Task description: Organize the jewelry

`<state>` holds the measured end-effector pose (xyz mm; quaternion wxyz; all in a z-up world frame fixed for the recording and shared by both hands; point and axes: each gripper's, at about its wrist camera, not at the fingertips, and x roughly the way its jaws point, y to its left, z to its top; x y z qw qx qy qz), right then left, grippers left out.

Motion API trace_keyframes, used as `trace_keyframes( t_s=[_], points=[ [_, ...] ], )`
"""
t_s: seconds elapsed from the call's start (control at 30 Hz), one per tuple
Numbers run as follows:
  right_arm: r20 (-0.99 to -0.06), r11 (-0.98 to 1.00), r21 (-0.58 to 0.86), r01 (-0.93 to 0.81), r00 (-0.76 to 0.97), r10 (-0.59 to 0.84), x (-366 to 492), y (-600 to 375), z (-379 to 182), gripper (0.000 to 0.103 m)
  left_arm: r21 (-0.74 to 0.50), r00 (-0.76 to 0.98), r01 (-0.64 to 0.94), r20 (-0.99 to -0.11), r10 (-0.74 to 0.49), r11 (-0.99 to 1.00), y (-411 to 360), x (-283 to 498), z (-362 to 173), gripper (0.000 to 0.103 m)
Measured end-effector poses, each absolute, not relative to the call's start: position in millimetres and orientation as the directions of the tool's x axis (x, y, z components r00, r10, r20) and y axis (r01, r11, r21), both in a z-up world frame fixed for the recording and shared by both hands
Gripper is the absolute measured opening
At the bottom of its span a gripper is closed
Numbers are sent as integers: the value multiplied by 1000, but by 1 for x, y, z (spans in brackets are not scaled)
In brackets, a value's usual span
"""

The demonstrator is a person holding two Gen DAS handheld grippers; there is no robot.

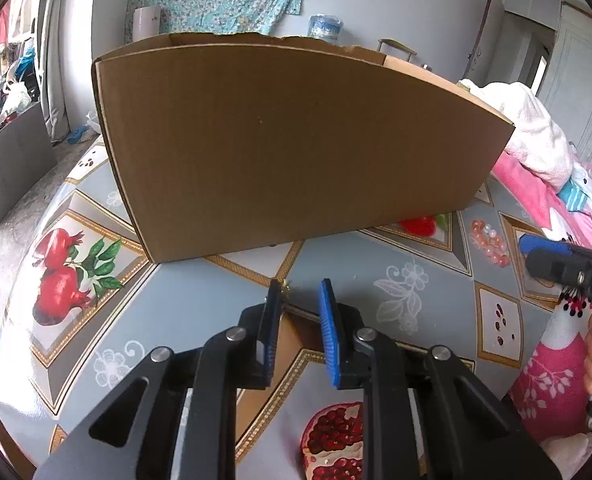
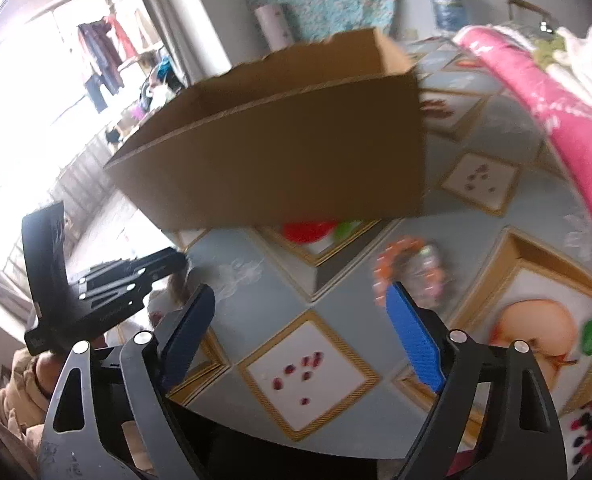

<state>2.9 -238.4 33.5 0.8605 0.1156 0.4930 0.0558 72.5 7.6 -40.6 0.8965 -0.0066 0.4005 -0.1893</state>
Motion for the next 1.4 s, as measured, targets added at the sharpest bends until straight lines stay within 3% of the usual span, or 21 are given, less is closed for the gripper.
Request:
trace_keyframes(
  t_s=[0.33, 0.6, 0.77, 0.9, 0.93, 1.4],
  points=[
    [-853, 970, 211, 124, 508, 120, 4, -263, 27, 65, -160, 618, 342, -704, -349, 926, 10, 74, -42, 19],
    [-870, 985, 142, 96, 487, 78, 14, -246, 16, 47, -135, 640, 332, -695, -328, 933, 13, 76, -44, 1],
    [-893, 991, 110, 79, 445, 63, 24, -238, 3, 38, -170, 634, 333, -687, -354, 927, 17, 79, -44, 0],
    [-906, 996, 65, 68, 423, 31, 28, -235, -6, 21, -184, 635, 338, -679, -368, 923, 20, 78, -39, 0],
    [-908, 996, 58, 66, 419, 25, 28, -234, -7, 8, -187, 640, 340, -672, -373, 922, 22, 76, -35, 0],
    [-829, 978, 197, 71, 544, 127, 12, -251, 42, 7, -212, 726, 413, -510, -461, 885, 41, 35, 64, 0]
  ],
)
